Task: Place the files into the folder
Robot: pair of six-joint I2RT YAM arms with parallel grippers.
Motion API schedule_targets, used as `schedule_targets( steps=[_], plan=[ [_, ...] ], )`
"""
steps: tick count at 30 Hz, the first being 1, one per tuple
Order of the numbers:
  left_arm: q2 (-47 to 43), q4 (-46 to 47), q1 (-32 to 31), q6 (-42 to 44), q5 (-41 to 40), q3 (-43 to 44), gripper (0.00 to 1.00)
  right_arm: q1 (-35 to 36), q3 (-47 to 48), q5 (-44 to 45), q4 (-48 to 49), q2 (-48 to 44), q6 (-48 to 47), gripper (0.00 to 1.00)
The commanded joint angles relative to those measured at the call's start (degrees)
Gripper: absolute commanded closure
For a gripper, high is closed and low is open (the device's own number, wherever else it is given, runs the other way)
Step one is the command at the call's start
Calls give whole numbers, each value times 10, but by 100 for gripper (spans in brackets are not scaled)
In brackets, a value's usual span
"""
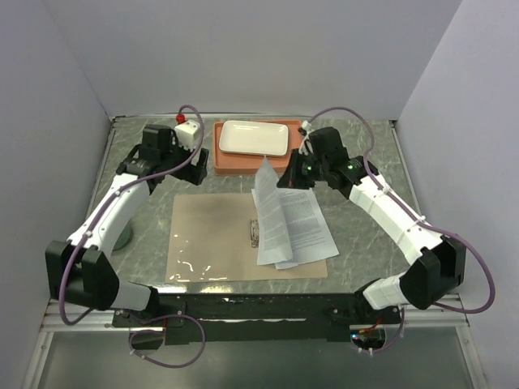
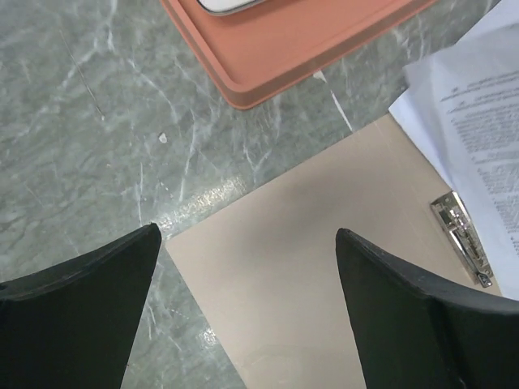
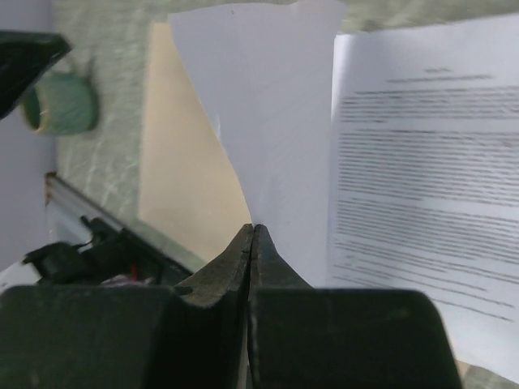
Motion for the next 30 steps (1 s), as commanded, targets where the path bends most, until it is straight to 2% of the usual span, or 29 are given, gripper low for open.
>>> schedule_targets(
  steps=[1,7,11,15,19,22,23,24,26,27,30],
  plan=[
    [-47,1,13,-3,48,-44,4,43,77,9,-13,-25,27,100],
    [-72,-4,30,-10,76,-73,4,70,92,3,9,-39,49,100],
    [-91,-11,49,-8,89,-71,4,69,44,20,29,-43,67,100],
    [-104,-22,58,4,105,-72,4,69,-22,26,88,-45,104,100],
    [-104,-43,57,29,157,-86,4,71,-81,45,140,-32,143,100],
    [-96,-57,29,61,163,-100,4,78,-118,66,157,-24,157,100],
    [-95,-52,-6,69,146,-119,4,81,-134,73,166,-21,158,100],
    [-97,-25,-29,77,90,-134,4,83,-141,79,170,-18,159,100],
    [-105,20,-93,84,28,-183,4,85,-159,85,187,-10,161,100],
    [-100,34,-108,85,-2,-190,4,85,-164,86,191,-7,162,100],
    [-49,32,-123,84,-3,-178,4,87,-174,86,205,9,166,100]
  ],
)
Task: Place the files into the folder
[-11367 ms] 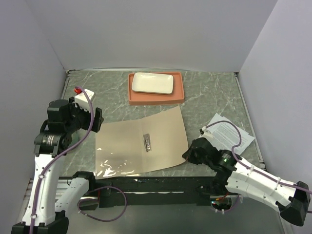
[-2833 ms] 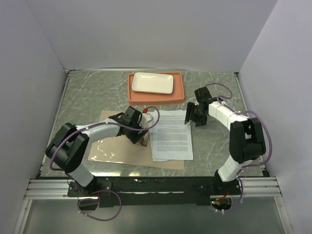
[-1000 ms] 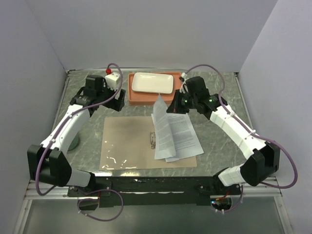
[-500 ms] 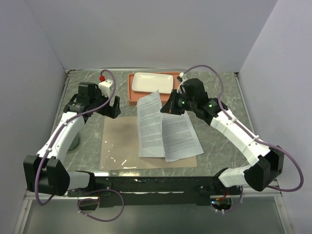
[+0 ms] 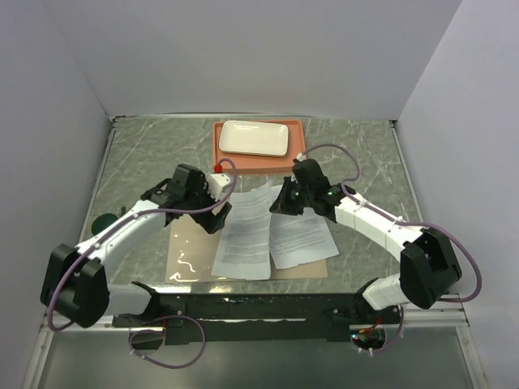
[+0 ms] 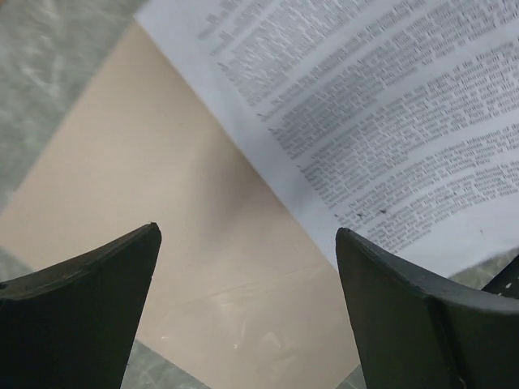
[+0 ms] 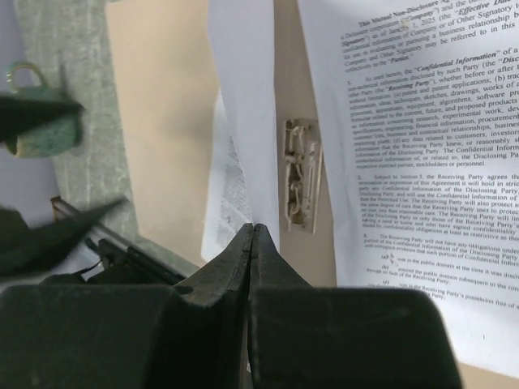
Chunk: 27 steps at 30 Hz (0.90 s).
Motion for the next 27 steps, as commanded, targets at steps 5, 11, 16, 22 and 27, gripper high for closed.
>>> schedule_targets(
  steps=[5,11,16,22,27],
  plan=[
    [102,84,-55,30,-123,-20,4,9,-15,13,62,27,11,100],
    [139,114,-64,23,-156,-33,4,8,-26,4,56,50,-4,79],
    [151,121,-75,23,-162,-33,4,9,-41,-20,57,73,-18,69],
    [161,124,-82,25,-179,-39,4,9,-52,-21,64,86,-32,48],
    [161,128,-90,25,-189,-51,4,9,-55,-6,51,76,-52,30]
  ],
)
